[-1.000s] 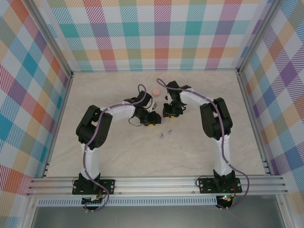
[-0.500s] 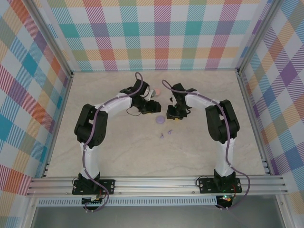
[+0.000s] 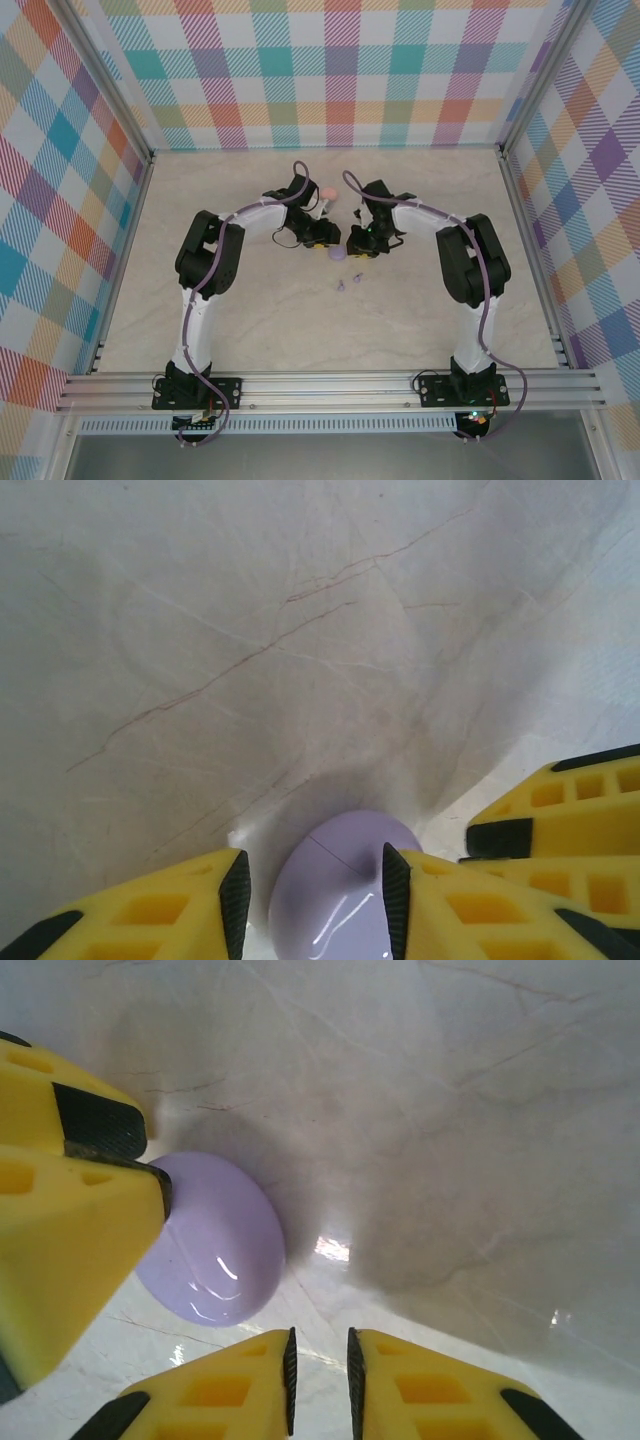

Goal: Insert the wireless bluetooth earbuds into the charging case

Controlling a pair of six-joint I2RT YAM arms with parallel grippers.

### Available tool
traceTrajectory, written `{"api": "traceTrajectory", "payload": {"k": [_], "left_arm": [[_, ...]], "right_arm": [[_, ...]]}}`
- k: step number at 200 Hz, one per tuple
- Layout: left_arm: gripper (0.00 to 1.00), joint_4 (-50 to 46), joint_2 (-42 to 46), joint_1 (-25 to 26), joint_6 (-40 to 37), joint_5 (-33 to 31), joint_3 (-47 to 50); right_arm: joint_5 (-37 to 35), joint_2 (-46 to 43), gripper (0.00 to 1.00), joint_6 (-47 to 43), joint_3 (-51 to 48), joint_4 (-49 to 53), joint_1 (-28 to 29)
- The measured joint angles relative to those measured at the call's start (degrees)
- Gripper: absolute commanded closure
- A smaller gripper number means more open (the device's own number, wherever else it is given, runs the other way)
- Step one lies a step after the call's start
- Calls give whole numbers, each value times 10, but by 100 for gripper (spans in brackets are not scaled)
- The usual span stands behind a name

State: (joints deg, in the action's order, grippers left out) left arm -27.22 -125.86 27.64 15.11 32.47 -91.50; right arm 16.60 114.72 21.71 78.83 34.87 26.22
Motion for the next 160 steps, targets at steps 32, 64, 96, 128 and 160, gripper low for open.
{"api": "traceTrajectory", "payload": {"k": [32, 64, 96, 128, 160], "left_arm": [[59, 4, 0, 0, 0, 11, 5], [60, 11, 4, 0, 1, 17, 21], [59, 23, 21, 0, 8, 22, 50], [57, 27, 40, 4, 20, 24, 79], [54, 37, 65, 6, 36, 24, 106]], "right_arm": [[0, 19, 78, 4, 8, -1, 1], [0, 33, 78, 5, 25, 4, 1], [0, 49, 78, 4, 51, 5, 1], [0, 59, 77, 3, 63, 12, 1], [0, 64, 77, 3, 73, 18, 1]]}}
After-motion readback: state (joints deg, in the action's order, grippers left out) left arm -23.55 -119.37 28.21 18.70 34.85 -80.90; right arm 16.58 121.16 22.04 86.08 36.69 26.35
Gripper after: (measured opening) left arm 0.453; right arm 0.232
